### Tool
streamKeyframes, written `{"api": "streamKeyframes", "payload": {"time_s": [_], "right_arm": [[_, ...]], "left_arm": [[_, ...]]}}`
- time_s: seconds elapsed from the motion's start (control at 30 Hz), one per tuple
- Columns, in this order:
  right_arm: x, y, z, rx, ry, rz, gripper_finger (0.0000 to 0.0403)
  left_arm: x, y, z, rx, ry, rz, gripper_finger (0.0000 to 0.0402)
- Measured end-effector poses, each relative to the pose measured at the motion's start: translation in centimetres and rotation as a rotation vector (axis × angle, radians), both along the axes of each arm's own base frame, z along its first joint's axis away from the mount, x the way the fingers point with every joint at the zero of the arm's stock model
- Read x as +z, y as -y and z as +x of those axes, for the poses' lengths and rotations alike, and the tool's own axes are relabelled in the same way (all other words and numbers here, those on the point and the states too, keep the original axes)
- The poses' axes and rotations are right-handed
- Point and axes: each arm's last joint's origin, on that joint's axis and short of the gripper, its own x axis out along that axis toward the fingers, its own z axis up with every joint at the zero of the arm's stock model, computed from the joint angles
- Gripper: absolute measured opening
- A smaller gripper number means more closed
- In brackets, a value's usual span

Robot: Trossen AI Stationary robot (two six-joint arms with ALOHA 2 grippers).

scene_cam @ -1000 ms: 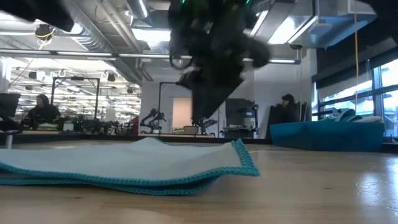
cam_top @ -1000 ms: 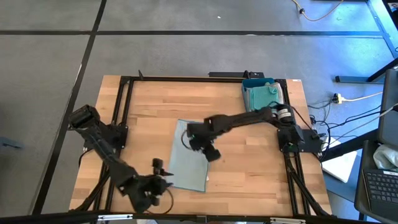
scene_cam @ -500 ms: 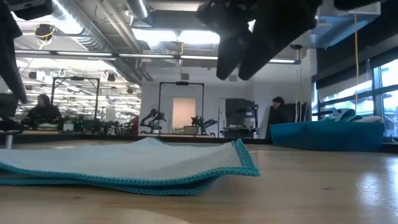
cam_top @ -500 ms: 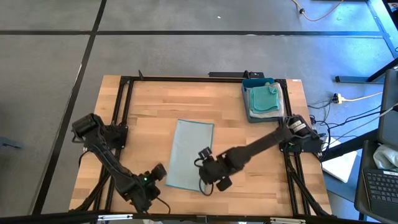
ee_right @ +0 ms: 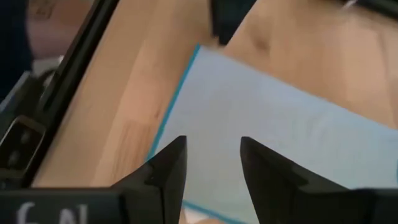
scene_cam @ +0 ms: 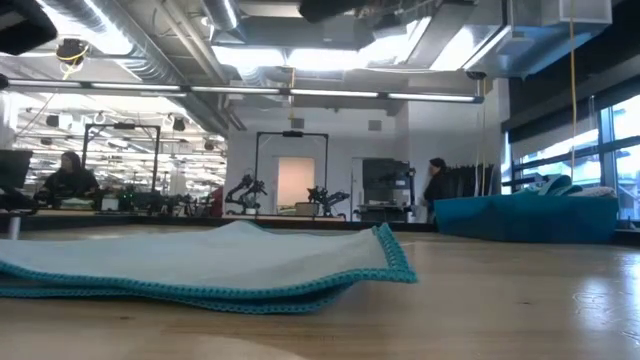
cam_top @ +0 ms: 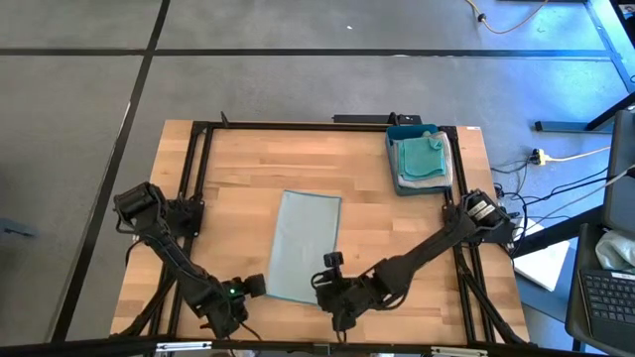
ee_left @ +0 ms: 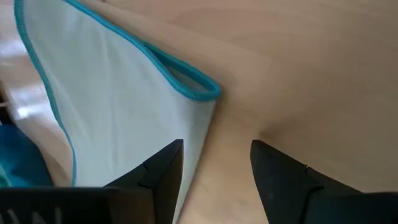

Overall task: Fold microfiber towels
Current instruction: Fold the light blue microfiber cloth

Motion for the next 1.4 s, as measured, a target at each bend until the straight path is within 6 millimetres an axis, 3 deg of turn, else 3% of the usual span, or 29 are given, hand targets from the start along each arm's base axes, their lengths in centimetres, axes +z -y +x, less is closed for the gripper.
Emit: {"api": "streamKeyframes", "payload": {"time_s": [0.3, 0.57, 1.1, 1.4], "right_arm": [[-0.7, -0.8, 0.7, -0.072, 0.072, 0.058, 0.0154], [-4.0, -1.4, 1.5, -0.088, 0.028, 0.044, 0.0154], [-8.5, -2.7, 1.1, -0.024, -0.087, -0.044, 0.0154], [-8.7, -2.9, 1.0, -0.059, -0.052, -0.087, 0.0154]], "left_arm": [[-0.5, -0.1, 0.8, -0.034, 0.100, -0.017, 0.0180], [-0.4, -0.4, 2.1, 0.005, 0.125, -0.090, 0.0180], [-1.5, -0.8, 1.4, 0.014, 0.158, -0.163, 0.0180], [-1.6, -1.3, 2.4, 0.045, 0.222, -0.158, 0.0180]]}}
